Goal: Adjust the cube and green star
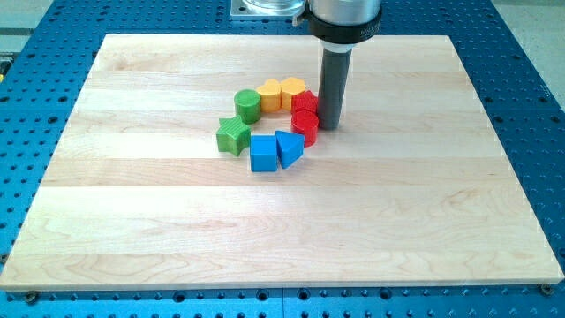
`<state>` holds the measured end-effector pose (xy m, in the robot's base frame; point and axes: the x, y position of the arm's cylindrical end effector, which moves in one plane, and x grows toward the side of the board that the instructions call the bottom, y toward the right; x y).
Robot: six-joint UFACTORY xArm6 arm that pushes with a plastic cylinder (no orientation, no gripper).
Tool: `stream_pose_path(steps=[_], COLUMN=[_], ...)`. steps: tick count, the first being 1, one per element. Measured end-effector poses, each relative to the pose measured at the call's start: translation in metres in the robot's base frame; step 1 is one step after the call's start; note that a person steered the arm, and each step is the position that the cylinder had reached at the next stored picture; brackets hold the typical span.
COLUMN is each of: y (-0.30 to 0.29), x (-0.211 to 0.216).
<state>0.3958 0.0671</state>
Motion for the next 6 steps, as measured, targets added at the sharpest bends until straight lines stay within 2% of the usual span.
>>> stream_pose_path(steps=[3,5,6], y=[0.016,0.065,0.13], x=[0.007,0.147,0.147])
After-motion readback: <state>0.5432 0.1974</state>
